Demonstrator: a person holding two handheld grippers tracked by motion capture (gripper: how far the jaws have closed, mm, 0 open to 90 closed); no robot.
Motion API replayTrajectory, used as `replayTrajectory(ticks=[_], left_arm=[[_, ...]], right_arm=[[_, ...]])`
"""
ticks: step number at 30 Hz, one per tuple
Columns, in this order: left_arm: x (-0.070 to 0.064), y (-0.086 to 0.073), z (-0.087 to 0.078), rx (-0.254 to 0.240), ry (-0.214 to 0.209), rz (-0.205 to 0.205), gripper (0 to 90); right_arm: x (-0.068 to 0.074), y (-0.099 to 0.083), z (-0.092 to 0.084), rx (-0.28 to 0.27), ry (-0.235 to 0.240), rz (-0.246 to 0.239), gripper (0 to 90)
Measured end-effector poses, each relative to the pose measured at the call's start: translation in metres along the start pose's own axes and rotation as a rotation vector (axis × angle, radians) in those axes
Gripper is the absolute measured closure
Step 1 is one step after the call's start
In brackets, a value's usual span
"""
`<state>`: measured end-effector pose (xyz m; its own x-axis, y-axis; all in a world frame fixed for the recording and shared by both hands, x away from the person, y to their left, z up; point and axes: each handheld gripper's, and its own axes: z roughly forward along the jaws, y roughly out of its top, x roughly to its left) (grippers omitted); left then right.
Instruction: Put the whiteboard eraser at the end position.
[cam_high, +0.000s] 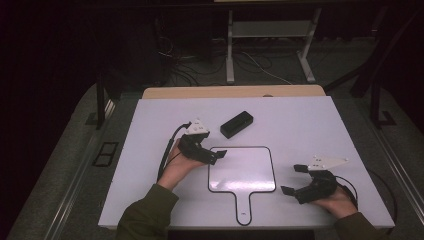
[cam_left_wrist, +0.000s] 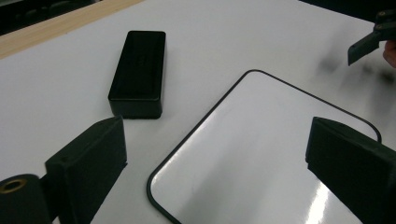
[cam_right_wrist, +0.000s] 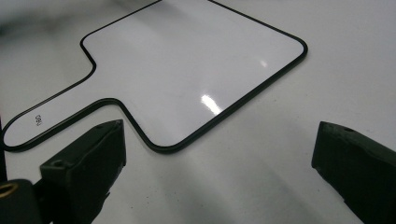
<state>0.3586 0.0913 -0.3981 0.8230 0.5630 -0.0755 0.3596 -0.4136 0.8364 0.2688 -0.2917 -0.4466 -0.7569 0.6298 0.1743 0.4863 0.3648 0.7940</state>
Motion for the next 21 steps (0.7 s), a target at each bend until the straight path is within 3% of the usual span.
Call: replayTrajectory(ticks=[10,21], left_arm=[[-0.008,-0.013,-0.014,-0.016,0.003,0.007,0.0],[-0.015,-0.035,-0.029,0.004,0.002,0.015,0.0]], right_arm=[[0.0,0.0,0.0,0.0,-0.001,-0.003,1.8],[0.001,0.0,0.0,0.0,-0.001,-0.004,1.8]])
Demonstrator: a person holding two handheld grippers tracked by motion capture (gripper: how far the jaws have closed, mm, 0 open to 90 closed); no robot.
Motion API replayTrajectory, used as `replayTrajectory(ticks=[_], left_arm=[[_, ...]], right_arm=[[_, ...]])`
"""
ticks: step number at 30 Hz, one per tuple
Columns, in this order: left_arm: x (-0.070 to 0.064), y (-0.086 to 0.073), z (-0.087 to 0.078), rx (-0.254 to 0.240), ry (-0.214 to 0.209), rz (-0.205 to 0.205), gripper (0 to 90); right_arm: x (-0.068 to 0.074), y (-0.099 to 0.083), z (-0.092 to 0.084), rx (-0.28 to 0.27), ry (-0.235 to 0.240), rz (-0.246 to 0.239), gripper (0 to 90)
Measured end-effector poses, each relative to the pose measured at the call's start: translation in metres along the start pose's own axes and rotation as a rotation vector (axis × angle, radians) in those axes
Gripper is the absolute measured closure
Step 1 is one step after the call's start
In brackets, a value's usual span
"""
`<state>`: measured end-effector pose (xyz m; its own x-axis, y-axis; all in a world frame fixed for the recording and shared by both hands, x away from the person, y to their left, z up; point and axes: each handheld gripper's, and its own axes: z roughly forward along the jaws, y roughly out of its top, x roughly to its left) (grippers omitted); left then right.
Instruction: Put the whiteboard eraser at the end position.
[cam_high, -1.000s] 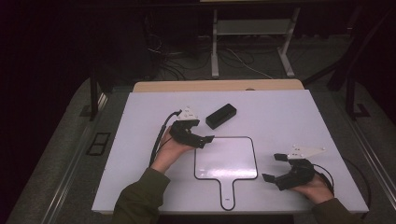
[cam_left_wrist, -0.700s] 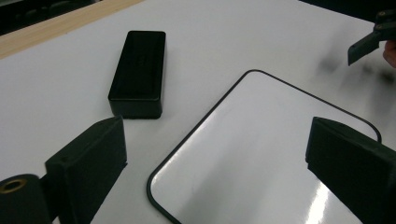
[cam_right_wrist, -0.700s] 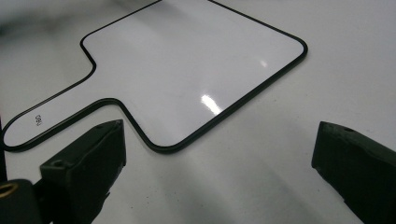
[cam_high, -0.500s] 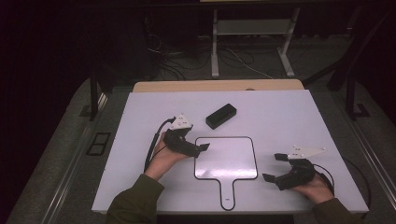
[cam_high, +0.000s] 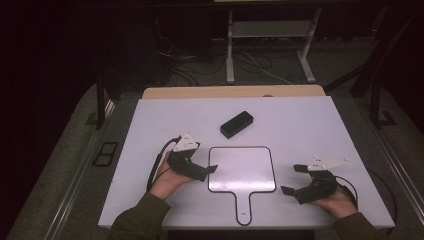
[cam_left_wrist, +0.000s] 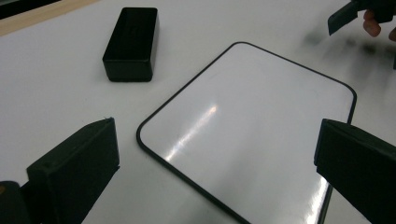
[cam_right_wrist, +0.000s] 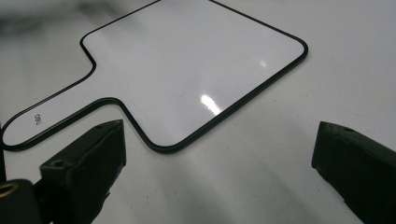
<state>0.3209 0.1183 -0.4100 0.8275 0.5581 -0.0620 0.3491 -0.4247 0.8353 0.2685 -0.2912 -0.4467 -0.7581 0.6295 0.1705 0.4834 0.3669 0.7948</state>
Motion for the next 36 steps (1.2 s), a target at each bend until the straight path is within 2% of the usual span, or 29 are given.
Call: replayTrajectory(ticks=[12,16,18,20,26,30,36], left_arm=[[-0.006,-0.02,-0.02,-0.019,0.008,0.02,0.0],[-0.005,-0.03,-0.028,-0.041,-0.001,0.004,0.0],[-0.005,-0.034,-0.031,-0.043,0.001,0.012,0.0],[-0.005,-0.038,-0.034,-0.04,0.008,0.015,0.0],[-0.005,-0.05,-0.04,-0.037,0.012,-0.012,0.0],[-0.006,-0.058,-0.039,-0.01,0.01,-0.017,0.0],[-0.007,-0.06,-0.038,-0.002,0.007,-0.014,0.0]], right_arm=[[0.0,0.0,-0.001,-0.002,-0.004,-0.001,1.8],[0.001,0.0,0.0,0.001,-0.004,-0.009,1.8],[0.001,0.0,0.0,0.0,-0.004,-0.01,1.8],[0.001,0.0,0.0,0.0,-0.005,-0.009,1.8],[0.001,0.0,0.0,0.0,-0.007,-0.01,1.8],[0.001,0.0,0.0,0.002,-0.008,-0.009,1.8],[0.001,0.0,0.0,0.003,-0.01,-0.015,1.8]])
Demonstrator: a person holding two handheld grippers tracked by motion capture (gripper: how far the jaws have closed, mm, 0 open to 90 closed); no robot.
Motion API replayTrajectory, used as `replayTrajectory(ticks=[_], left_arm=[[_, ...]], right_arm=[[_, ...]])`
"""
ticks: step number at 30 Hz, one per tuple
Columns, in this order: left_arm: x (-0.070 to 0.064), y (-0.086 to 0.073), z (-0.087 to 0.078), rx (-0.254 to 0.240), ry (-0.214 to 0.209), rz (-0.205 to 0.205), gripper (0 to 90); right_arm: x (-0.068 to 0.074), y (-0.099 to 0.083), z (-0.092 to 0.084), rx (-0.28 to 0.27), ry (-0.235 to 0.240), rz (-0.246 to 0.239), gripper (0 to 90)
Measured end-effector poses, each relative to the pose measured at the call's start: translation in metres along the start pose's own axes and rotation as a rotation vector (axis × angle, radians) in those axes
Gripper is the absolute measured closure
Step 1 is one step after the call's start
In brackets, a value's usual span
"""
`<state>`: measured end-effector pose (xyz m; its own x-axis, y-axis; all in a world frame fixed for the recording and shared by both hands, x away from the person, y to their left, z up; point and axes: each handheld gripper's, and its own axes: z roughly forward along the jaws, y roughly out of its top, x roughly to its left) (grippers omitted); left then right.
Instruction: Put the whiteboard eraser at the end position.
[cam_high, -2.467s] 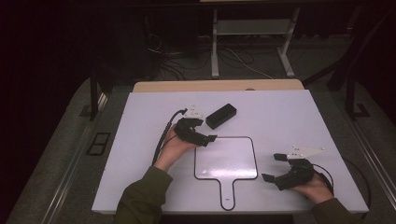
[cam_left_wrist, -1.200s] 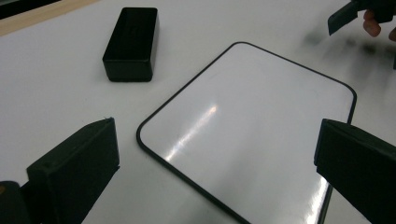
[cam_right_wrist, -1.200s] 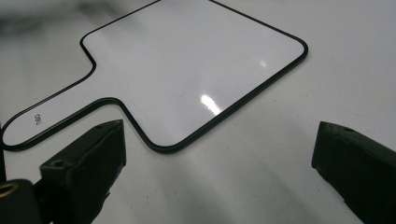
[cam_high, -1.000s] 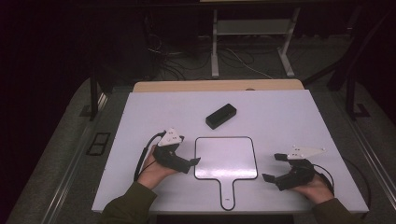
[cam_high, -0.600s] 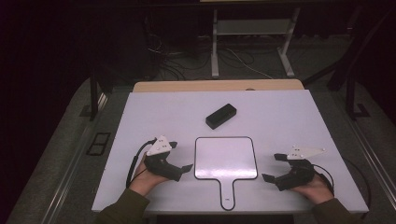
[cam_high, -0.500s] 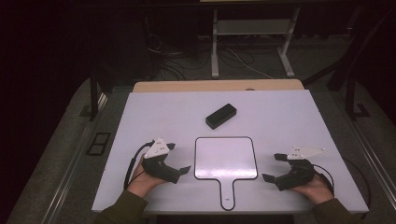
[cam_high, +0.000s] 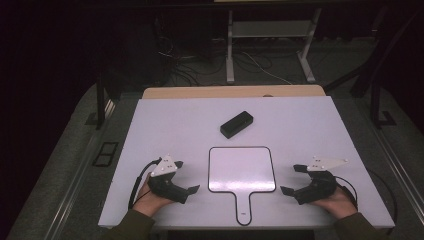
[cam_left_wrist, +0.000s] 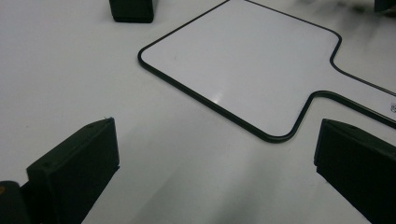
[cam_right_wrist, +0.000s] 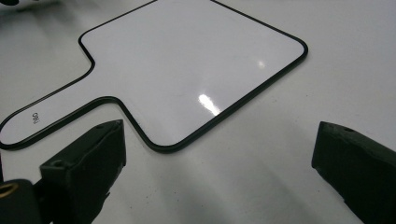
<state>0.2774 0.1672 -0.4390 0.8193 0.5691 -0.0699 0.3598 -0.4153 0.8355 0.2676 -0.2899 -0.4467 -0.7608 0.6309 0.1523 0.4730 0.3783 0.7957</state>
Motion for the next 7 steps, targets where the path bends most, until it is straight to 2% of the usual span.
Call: replayTrajectory(ticks=[1,7], left_arm=[[-0.0007,-0.0002,0.0008,-0.001,-0.003,-0.01,0.0],[-0.0007,-0.0003,0.0022,0.012,-0.01,-0.008,0.0]], right_arm=[[0.0001,-0.0001,0.0001,0.0,-0.001,0.0,1.8],[-0.0001,-0.0001,-0.0001,0.001,-0.003,0.001,1.8]])
